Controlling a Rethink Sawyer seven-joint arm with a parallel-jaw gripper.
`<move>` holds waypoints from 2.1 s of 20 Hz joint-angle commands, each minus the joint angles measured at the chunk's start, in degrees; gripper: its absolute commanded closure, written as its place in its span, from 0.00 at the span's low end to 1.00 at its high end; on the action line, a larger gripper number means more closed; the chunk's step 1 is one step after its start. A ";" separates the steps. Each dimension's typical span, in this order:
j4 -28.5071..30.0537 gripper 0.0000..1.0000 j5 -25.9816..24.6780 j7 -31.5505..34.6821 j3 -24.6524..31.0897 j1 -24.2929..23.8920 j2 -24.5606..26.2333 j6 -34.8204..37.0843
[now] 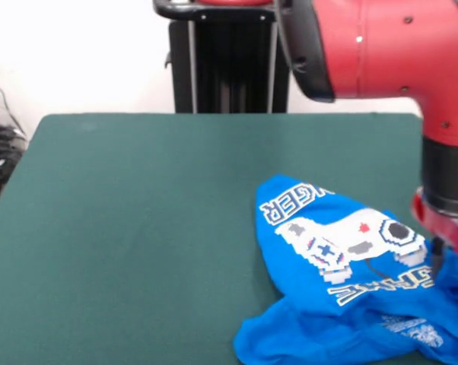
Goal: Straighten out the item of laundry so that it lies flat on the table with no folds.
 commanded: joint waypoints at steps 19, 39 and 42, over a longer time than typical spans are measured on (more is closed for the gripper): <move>11.83 0.00 -0.16 7.41 -4.76 -1.49 -17.81 21.90; 30.82 0.00 -6.41 3.02 -3.95 -2.29 -17.97 -3.25; 31.86 0.00 -7.25 2.52 -2.89 -3.11 -16.60 -7.22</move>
